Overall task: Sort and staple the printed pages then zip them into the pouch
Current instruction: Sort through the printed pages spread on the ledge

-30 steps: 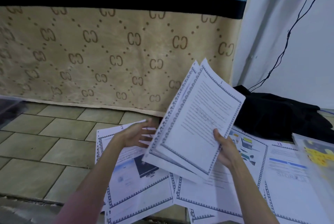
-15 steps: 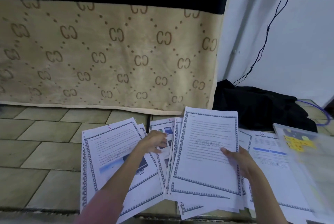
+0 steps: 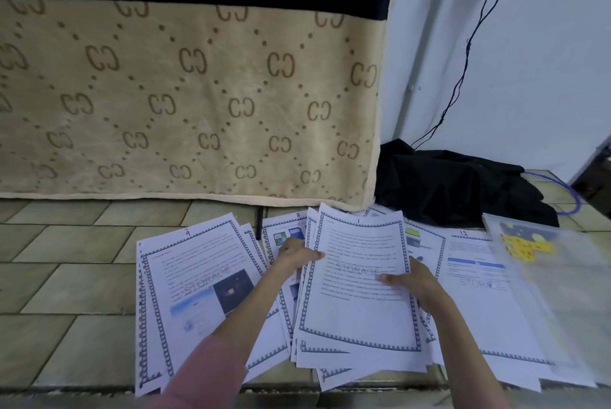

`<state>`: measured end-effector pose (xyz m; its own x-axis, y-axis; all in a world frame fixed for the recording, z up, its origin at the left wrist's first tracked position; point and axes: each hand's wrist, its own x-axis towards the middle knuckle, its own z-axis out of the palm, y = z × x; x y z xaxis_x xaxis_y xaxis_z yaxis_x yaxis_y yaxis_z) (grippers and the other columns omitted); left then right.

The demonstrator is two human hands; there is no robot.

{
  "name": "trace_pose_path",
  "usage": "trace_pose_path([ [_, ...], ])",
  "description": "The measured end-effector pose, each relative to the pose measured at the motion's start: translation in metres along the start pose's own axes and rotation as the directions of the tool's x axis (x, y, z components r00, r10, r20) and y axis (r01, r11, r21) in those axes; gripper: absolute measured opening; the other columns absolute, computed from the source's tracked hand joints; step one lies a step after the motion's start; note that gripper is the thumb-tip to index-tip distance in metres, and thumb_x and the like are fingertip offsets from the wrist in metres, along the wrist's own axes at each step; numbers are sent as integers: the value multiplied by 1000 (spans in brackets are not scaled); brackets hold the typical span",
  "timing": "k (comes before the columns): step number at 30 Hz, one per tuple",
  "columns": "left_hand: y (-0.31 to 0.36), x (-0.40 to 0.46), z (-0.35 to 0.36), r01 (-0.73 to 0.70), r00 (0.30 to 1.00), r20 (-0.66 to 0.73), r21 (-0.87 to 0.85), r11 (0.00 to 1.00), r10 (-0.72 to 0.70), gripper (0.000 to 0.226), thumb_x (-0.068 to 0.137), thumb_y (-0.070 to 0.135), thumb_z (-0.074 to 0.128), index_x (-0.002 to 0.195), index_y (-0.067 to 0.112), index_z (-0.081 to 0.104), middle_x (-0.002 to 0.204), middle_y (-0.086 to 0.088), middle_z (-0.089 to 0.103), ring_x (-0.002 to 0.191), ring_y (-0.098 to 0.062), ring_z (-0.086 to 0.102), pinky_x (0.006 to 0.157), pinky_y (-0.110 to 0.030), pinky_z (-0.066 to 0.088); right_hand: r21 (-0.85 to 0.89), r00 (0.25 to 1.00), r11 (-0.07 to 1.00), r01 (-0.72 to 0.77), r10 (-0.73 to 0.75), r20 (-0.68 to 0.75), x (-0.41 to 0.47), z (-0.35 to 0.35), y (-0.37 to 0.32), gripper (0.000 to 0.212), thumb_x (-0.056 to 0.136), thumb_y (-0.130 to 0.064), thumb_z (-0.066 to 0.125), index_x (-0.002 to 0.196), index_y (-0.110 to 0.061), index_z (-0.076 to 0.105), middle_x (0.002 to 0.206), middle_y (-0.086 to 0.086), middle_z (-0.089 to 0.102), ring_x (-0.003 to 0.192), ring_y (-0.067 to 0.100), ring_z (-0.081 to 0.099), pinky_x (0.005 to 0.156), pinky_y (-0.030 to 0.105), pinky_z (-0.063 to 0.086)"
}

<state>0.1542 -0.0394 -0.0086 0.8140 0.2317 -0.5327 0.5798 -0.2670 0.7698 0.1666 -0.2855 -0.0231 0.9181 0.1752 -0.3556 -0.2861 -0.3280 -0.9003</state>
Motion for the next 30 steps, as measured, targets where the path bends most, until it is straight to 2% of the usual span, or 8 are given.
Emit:
trace_pose_path([
  [5, -4, -8, 16, -172, 985, 6, -141, 975, 175, 59, 85, 3, 63, 137, 9, 36, 135, -10, 50, 118, -28, 53, 101, -42, 45, 45, 997, 998, 44, -47, 60, -6, 0, 0, 56, 74, -7, 78, 125, -13, 56, 124, 7, 64, 104, 20, 61, 91, 32, 48],
  [8, 0, -21, 8, -254, 965, 1, -225, 941, 261, 49, 89, 2, 58, 135, 12, 43, 133, -6, 54, 117, -25, 54, 101, -39, 45, 40, 987, 988, 147, -144, -70, -14, 2, -5, 40, 77, -15, 76, 114, -18, 60, 118, 5, 66, 92, 11, 64, 73, 14, 52],
  [10, 5, -30, -9, -287, 954, -7, -310, 906, 300, 43, 91, 1, 55, 132, 9, 47, 128, -3, 56, 115, -22, 54, 99, -34, 44, 43, 963, 972, 230, -221, -155, -18, 0, -14, 47, 78, -23, 75, 120, -20, 54, 118, -2, 63, 102, 10, 61, 70, 7, 49],
  [13, 13, -44, -35, -324, 927, 34, -431, 842, 373, 40, 92, -1, 52, 131, 8, 48, 131, -10, 56, 115, -26, 56, 100, -42, 45, 173, 974, 959, 226, -222, -38, -22, -3, -36, 74, 65, -42, 81, 129, -22, 51, 124, -5, 62, 112, 12, 60, 95, 30, 50],
  [16, 24, -60, -43, -387, 908, -54, -487, 783, 415, 28, 90, -5, 51, 113, 11, 54, 115, -6, 62, 102, -23, 60, 94, -42, 48, 199, 953, 936, 291, -302, 28, -30, 4, -62, 39, 72, -26, 79, 108, -22, 66, 109, -4, 71, 99, 10, 68, 92, 36, 53],
  [20, 44, -79, -48, -546, 838, -270, -445, 710, 475, 22, 83, 2, 64, 93, 21, 58, 93, 6, 65, 96, -22, 63, 91, -40, 49, 216, 882, 855, 471, -458, -111, -37, 13, -100, 24, 77, -9, 75, 94, -25, 66, 97, -8, 70, 85, 0, 69, 72, 17, 55],
  [23, 49, -83, -52, -623, 780, -352, -345, 702, 518, 30, 74, 15, 76, 97, 23, 59, 96, 9, 67, 97, -15, 64, 89, -32, 50, 132, 835, 825, 549, -540, -104, -38, 13, -114, 26, 76, -11, 76, 96, -25, 67, 99, -8, 71, 93, 5, 69, 79, 20, 54],
  [30, 39, -82, -58, -677, 722, -360, -187, 712, 592, 33, 80, 8, 71, 109, 15, 57, 98, 14, 65, 87, 4, 62, 69, -9, 51, 147, 836, 824, 547, -531, -137, -33, 5, -107, 31, 76, -7, 75, 105, -11, 65, 100, -6, 71, 94, 11, 69, 78, 24, 55],
])
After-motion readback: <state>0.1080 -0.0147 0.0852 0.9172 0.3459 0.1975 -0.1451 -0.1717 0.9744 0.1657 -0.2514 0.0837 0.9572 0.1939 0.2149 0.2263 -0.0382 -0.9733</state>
